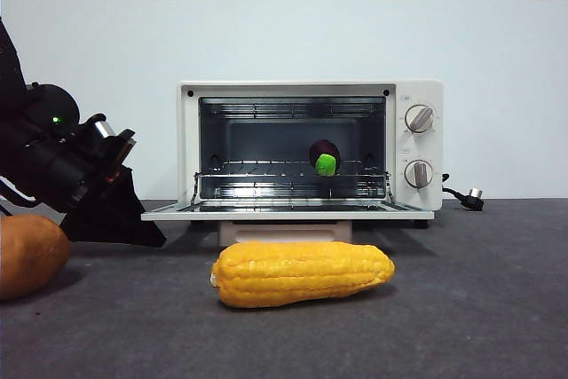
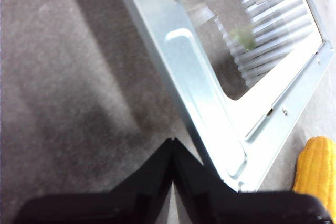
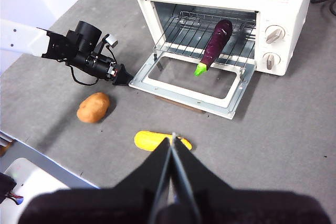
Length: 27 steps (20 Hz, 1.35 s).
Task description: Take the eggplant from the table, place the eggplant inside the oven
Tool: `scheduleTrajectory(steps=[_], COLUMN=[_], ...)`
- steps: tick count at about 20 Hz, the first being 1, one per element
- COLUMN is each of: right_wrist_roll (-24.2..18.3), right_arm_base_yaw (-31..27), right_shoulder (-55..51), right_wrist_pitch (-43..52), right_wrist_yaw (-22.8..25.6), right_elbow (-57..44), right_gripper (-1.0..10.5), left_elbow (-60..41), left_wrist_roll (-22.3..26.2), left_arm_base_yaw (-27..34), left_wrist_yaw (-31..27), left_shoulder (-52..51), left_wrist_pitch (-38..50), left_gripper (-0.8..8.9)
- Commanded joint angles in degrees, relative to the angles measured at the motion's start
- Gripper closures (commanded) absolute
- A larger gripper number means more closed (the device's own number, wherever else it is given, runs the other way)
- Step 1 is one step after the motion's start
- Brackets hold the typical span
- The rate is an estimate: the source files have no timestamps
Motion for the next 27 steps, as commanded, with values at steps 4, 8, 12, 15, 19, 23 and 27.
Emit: scheduleTrajectory(steps=[4, 8, 12, 15, 19, 23, 27], right_wrist_roll=[0.6, 0.6, 0.6, 0.7, 0.6, 0.6, 0.6], right_arm_base_yaw=[0.0, 0.0, 0.0, 0.0, 0.0, 0.0, 0.0], right_shoulder=[-0.2, -0.2, -0.2, -0.2, -0.2, -0.2, -0.2], right_wrist_pitch=[-1.2, -1.2, -1.2, -1.2, -1.2, -1.2, -1.2], right_wrist_yaw=[0.9, 0.9, 1.0, 1.0, 1.0, 1.0, 1.0], right_elbow=[0.0, 0.0, 0.0, 0.0, 0.0, 0.0, 0.0], right_gripper=[9.6, 9.6, 9.6, 9.6, 9.6, 9.6, 9.6], left_elbow=[-0.5, -0.5, -0.4, 0.7, 2.8, 6.5, 7.3], left_wrist_roll=[-3.9, -6.4, -7.8, -8.9, -9.6, -10.7, -10.6], left_arm_base_yaw=[-0.3, -0.2, 0.3, 1.2, 1.9, 2.1, 1.4], left_wrist_yaw=[7.8, 11.3, 12.9, 14.8, 15.7, 14.6, 12.0], left_shoulder=[1.4, 1.4, 1.4, 0.8, -2.5, -3.7, -3.7], left_wrist_pitch=[3.8, 6.6, 7.9, 8.0, 8.8, 8.8, 9.3], left_gripper=[8.20, 8.20, 8.20, 8.20, 8.20, 8.20, 8.20])
